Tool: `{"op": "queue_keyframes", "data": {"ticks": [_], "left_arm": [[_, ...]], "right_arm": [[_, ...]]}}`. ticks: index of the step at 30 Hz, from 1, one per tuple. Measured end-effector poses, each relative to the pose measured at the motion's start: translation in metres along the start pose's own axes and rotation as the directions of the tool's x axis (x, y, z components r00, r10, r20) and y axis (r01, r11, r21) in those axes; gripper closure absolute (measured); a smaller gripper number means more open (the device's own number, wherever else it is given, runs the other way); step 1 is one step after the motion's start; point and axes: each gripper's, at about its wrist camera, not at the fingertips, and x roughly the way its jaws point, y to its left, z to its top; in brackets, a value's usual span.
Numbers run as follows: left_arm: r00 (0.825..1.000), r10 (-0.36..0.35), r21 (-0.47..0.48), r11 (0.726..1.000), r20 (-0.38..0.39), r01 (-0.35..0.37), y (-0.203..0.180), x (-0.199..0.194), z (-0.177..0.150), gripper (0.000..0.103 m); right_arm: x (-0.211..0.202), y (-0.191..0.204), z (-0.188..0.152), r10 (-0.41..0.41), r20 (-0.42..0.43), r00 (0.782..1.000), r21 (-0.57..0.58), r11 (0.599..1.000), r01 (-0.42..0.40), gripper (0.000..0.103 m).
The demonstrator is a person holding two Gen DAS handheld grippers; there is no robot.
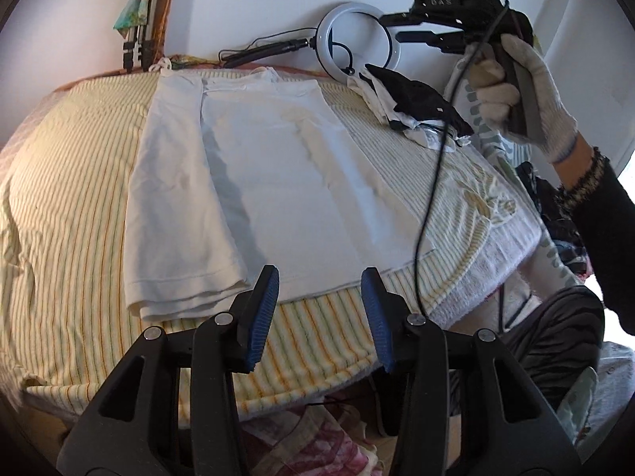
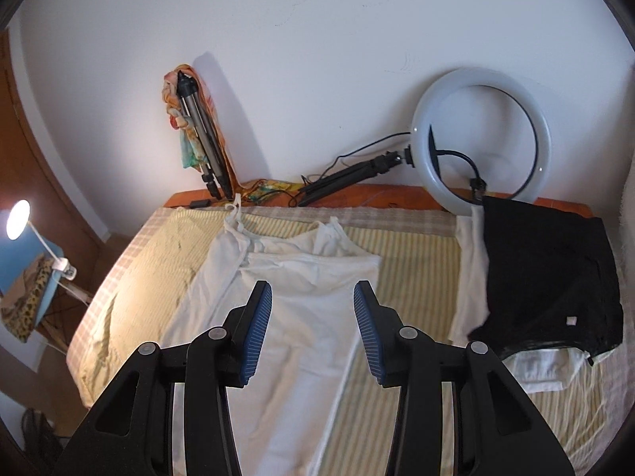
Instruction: Fold small clothes
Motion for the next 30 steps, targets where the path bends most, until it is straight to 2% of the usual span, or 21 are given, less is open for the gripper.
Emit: {"op": "queue_keyframes", "data": {"ticks": [7, 11, 15, 19, 24, 26, 30], "left_arm": [[1.0, 0.007, 0.044, 0.999, 0.013, -0.008, -0.044, 0.033, 0.01, 0.059], [1.0, -0.019, 0.099, 0.995, -0.004, 0.019, -0.077, 0.059, 0.016, 0.059], [1.0, -0.011, 0.178, 0.984, -0.024, 0.015, -0.108, 0.086, 0.017, 0.059], [0.999, 0.007, 0.202, 0.979, -0.052, 0.003, -0.118, 0.107, 0.016, 0.059], [0.997, 0.025, 0.224, 0.975, -0.079, -0.007, -0.122, 0.12, 0.012, 0.059], [0.996, -0.005, 0.213, 0.977, -0.089, 0.024, -0.121, 0.114, 0.012, 0.059], [0.998, 0.017, 0.207, 0.978, -0.06, -0.005, -0.114, 0.1, 0.01, 0.059]], "right_arm": [[-0.014, -0.043, -0.014, 0.031, 0.01, 0.999, 0.022, 0.999, -0.031, 0.061], [-0.011, -0.064, -0.018, 0.058, -0.015, 0.998, 0.022, 0.998, -0.058, 0.061], [-0.001, -0.08, -0.019, 0.114, -0.039, 0.993, 0.033, 0.993, -0.113, 0.061], [0.006, -0.093, -0.02, 0.162, -0.036, 0.986, 0.065, 0.985, -0.159, 0.061], [0.022, -0.097, -0.017, 0.162, -0.059, 0.985, 0.057, 0.986, -0.159, 0.061], [0.029, -0.096, -0.015, 0.163, -0.072, 0.984, 0.052, 0.986, -0.16, 0.061], [0.037, -0.099, -0.013, 0.144, -0.085, 0.986, 0.037, 0.989, -0.141, 0.061]]}}
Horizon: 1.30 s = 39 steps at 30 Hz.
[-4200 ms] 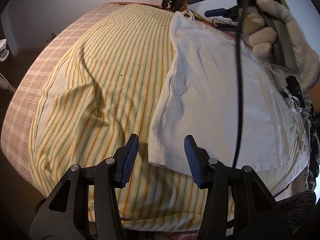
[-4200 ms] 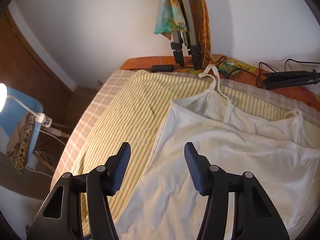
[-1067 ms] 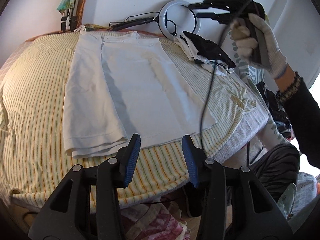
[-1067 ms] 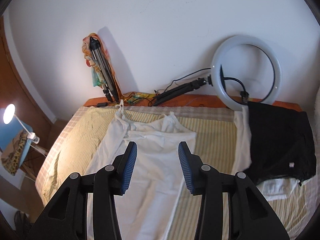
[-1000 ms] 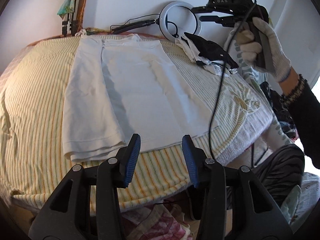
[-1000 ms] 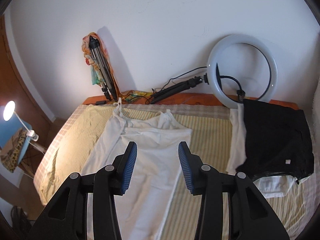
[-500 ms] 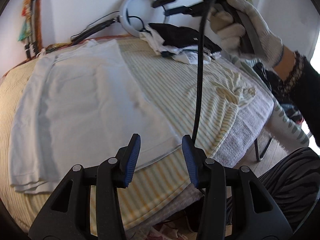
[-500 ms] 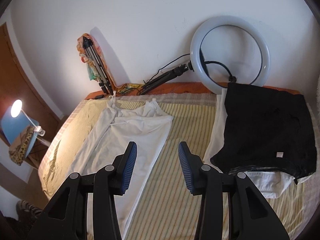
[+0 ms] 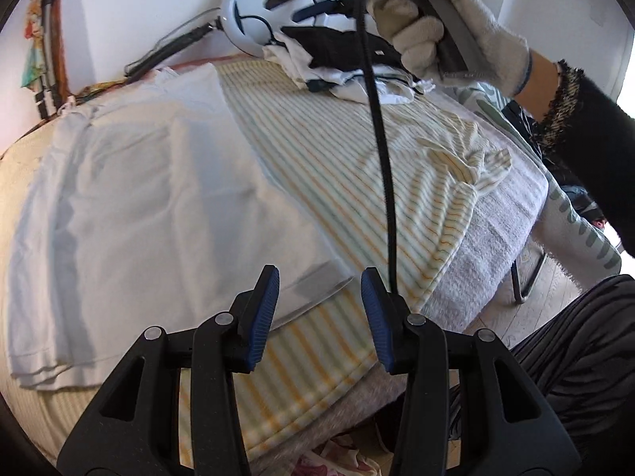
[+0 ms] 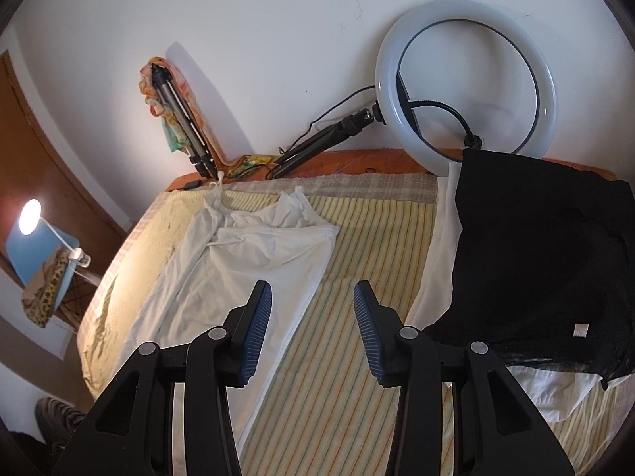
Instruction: Fold small clothes
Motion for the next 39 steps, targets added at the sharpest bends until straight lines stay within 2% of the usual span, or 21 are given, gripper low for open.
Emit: {"op": "queue_keyframes", "data": {"ticks": [2, 4, 7, 9, 12, 14, 15, 18, 23, 27, 28, 30, 31, 32, 39], "left_arm": [[1.0, 0.027, 0.016, 0.999, 0.006, -0.027, 0.0, 0.0, -0.002, 0.061], [1.0, 0.029, 0.034, 0.999, -0.002, -0.028, -0.002, 0.005, -0.002, 0.069], [1.0, 0.006, 0.064, 0.998, -0.007, -0.006, -0.011, 0.01, -0.002, 0.07], [0.999, 0.027, 0.104, 0.994, -0.017, -0.025, -0.02, 0.016, -0.002, 0.07], [0.999, 0.044, 0.098, 0.994, -0.025, -0.041, -0.023, 0.024, 0.0, 0.07], [0.997, 0.068, 0.098, 0.993, -0.02, -0.066, -0.022, 0.028, 0.002, 0.082], [0.997, 0.074, 0.096, 0.993, -0.016, -0.072, -0.021, 0.029, 0.003, 0.092], [0.999, 0.035, 0.041, 0.999, -0.008, -0.034, -0.011, 0.026, 0.005, 0.097], [0.998, -0.037, -0.06, 0.997, 0.044, 0.04, 0.003, 0.011, 0.008, 0.098], [0.997, -0.046, -0.08, 0.995, 0.056, 0.051, 0.009, 0.008, 0.01, 0.098], [0.998, -0.047, -0.085, 0.995, 0.052, 0.051, 0.01, 0.01, 0.009, 0.098], [0.997, -0.054, -0.101, 0.993, 0.046, 0.058, 0.012, 0.012, 0.009, 0.098], [0.997, -0.058, -0.108, 0.992, 0.046, 0.063, 0.014, 0.012, 0.009, 0.098], [0.997, -0.06, -0.112, 0.992, 0.048, 0.065, 0.014, 0.011, 0.008, 0.098], [0.994, -0.071, -0.159, 0.984, 0.078, 0.082, 0.026, -0.004, 0.004, 0.098]], "right_arm": [[0.0, -0.003, 0.001, 0.002, 0.003, 1.0, 0.004, 1.0, -0.002, 0.061], [0.002, -0.005, 0.001, 0.001, -0.001, 1.0, 0.015, 1.0, -0.001, 0.061], [0.009, -0.005, 0.001, -0.003, -0.022, 1.0, 0.019, 1.0, 0.004, 0.061], [0.016, -0.002, 0.002, 0.005, -0.036, 0.999, 0.016, 1.0, -0.005, 0.061], [0.032, 0.001, 0.007, 0.018, -0.055, 0.998, 0.038, 0.999, -0.016, 0.061], [0.047, 0.001, 0.01, 0.028, -0.074, 0.997, 0.064, 0.998, -0.024, 0.061], [0.056, 0.002, 0.011, 0.035, -0.085, 0.996, 0.075, 0.997, -0.029, 0.061], [0.082, 0.004, 0.011, 0.046, -0.117, 0.992, 0.102, 0.994, -0.034, 0.061], [0.125, 0.001, 0.012, 0.006, -0.159, 0.987, 0.13, 0.991, 0.015, 0.061], [0.151, -0.007, 0.015, -0.027, -0.171, 0.985, 0.149, 0.987, 0.053, 0.061], [0.156, -0.008, 0.016, -0.033, -0.172, 0.985, 0.155, 0.986, 0.06, 0.063], [0.161, -0.007, 0.018, -0.047, -0.158, 0.986, 0.151, 0.986, 0.071, 0.076], [0.163, -0.006, 0.02, -0.042, -0.163, 0.986, 0.147, 0.987, 0.066, 0.095], [0.165, -0.005, 0.022, -0.031, -0.172, 0.985, 0.15, 0.987, 0.058, 0.099], [0.148, 0.016, 0.038, -0.072, -0.145, 0.987, 0.125, 0.988, 0.091, 0.102]]}}
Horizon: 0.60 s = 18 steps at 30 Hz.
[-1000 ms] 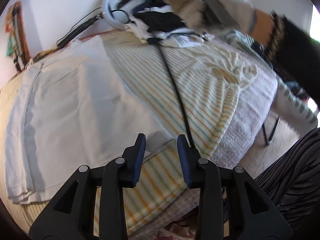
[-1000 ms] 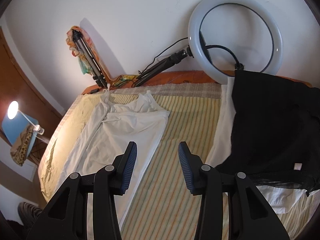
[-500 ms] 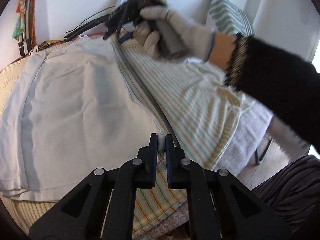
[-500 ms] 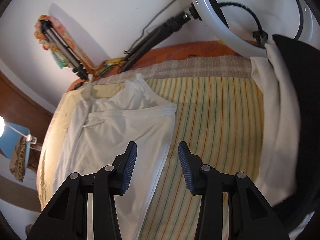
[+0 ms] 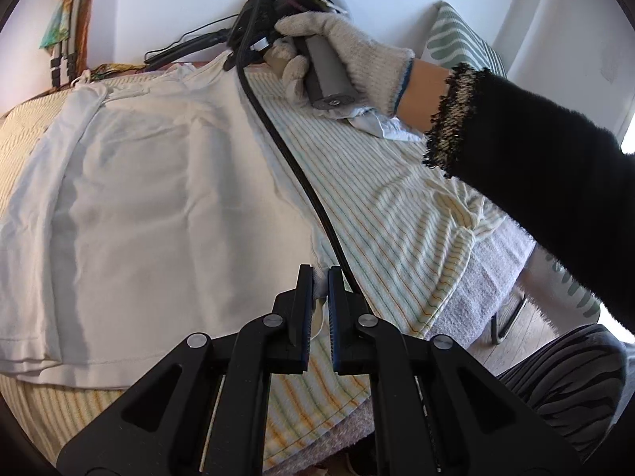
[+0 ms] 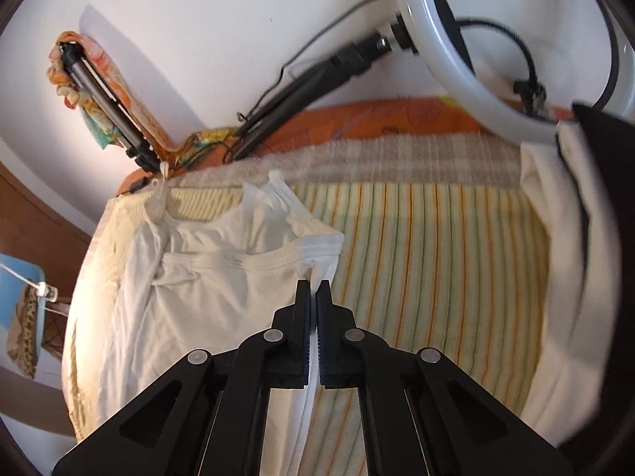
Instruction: Fold small clothes
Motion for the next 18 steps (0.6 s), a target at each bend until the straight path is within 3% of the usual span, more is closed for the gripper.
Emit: {"op": "queue_keyframes", "data": {"ticks": [11, 18], "left_arm": [[0.998, 0.036, -0.101, 0.994, 0.054, -0.03, 0.046, -0.04, -0.003, 0.098], [0.995, 0.09, -0.16, 0.984, 0.046, -0.082, 0.08, -0.051, -0.012, 0.098]], "right_arm": [[0.002, 0.063, 0.017, -0.066, -0.003, 0.998, -0.071, 0.995, 0.066, 0.102], [0.036, 0.108, 0.02, -0.084, -0.03, 0.996, -0.133, 0.988, 0.079, 0.102]]}}
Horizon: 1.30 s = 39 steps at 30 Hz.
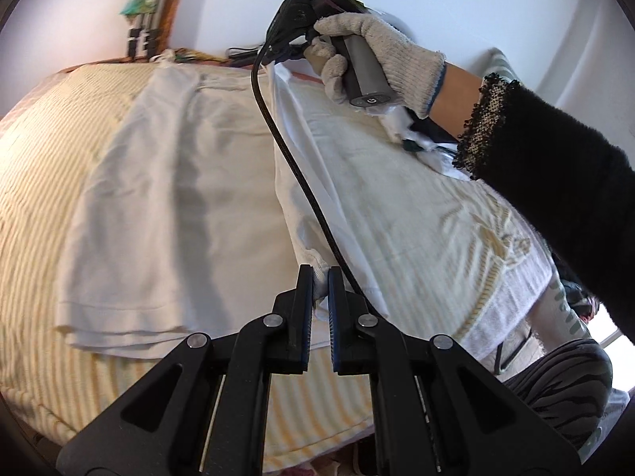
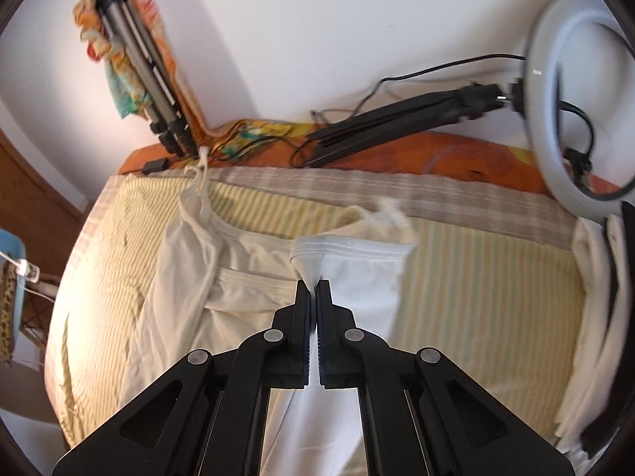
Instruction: Fold small clothes
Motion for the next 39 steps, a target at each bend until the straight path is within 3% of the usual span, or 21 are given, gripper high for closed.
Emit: {"op": "queue_keyframes", "data": {"ticks": [13, 18, 23, 28, 34, 36, 37, 39], "left_arm": [[0.998, 0.054, -0.032, 0.998, -0.039, -0.055, 0.031, 0.005, -0.009, 0.098], [0.996, 0.061, -0.019, 0.998, -0.063, -0.062, 0.029, 0.005, -0.011, 0.098], [0.996, 0.045, -0.01, 0.999, -0.071, -0.045, 0.026, -0.008, -0.013, 0.092], [0.998, 0.037, 0.025, 0.999, -0.059, -0.035, 0.023, -0.034, -0.016, 0.072], [0.997, 0.069, 0.065, 0.996, -0.031, -0.067, 0.036, -0.068, -0.014, 0.071], [0.995, 0.094, 0.056, 0.994, -0.023, -0.093, 0.047, -0.076, -0.01, 0.071], [0.995, 0.101, 0.033, 0.994, -0.025, -0.1, 0.056, -0.079, -0.005, 0.071], [0.994, 0.099, -0.007, 0.995, -0.04, -0.099, 0.071, -0.082, 0.003, 0.061]], "right_arm": [[0.057, 0.027, -0.004, -0.007, -0.062, 0.998, -0.021, 1.0, 0.006, 0.101], [0.049, 0.023, -0.003, 0.057, -0.05, 0.997, 0.014, 0.998, -0.057, 0.089], [-0.001, 0.013, -0.009, 0.104, 0.023, 0.994, 0.042, 0.994, -0.105, 0.089], [-0.068, 0.0, -0.037, 0.141, 0.083, 0.986, 0.078, 0.986, -0.148, 0.089], [-0.136, -0.012, -0.096, 0.181, 0.118, 0.977, 0.102, 0.976, -0.193, 0.089], [-0.155, -0.015, -0.122, 0.184, 0.117, 0.976, 0.115, 0.974, -0.197, 0.081], [-0.161, -0.016, -0.134, 0.181, 0.114, 0.977, 0.121, 0.973, -0.195, 0.072], [-0.167, -0.014, -0.156, 0.18, 0.101, 0.979, 0.128, 0.973, -0.192, 0.065]]}}
